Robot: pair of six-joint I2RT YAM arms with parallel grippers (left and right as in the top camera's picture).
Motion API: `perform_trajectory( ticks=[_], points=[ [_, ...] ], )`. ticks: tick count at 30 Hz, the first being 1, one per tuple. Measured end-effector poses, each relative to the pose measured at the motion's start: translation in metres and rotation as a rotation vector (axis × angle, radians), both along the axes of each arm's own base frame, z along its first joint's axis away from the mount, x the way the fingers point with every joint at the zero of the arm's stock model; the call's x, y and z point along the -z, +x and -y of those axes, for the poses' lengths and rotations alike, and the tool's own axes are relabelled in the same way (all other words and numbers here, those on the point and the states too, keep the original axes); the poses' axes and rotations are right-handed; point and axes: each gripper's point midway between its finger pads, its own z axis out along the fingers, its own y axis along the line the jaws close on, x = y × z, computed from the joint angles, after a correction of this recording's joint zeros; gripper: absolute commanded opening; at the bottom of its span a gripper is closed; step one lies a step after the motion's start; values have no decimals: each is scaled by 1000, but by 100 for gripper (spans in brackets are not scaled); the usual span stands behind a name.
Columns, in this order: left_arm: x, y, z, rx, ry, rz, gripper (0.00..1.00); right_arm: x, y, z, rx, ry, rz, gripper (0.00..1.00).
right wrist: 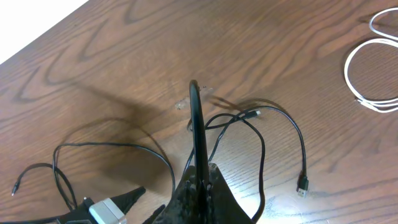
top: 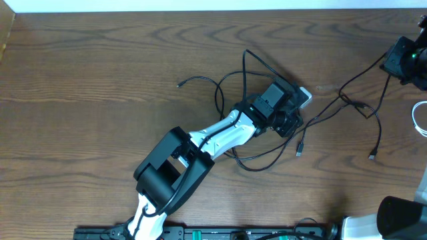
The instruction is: Untangle cables
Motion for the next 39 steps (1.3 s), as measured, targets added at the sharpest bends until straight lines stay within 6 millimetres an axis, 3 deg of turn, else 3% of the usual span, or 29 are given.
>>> perform_trajectory(
  ticks=[7,16,21,33,39],
  points=[
    [-1,-2,6,12,-10,15,51,1,-1,0,1,-1,-5,1],
    [24,-1,4,4,27,-2,51,2,-3,0,1,1,-13,1],
    [28,-3,5,7,34,-5,51,2,-3,0,1,1,-13,1],
    [39,-44,30,96,52,-18,51,2,-3,-2,-3,2,-17,1],
    [53,-38,18,50,125,-6,51,3,-5,-3,-3,4,-24,1]
  ],
)
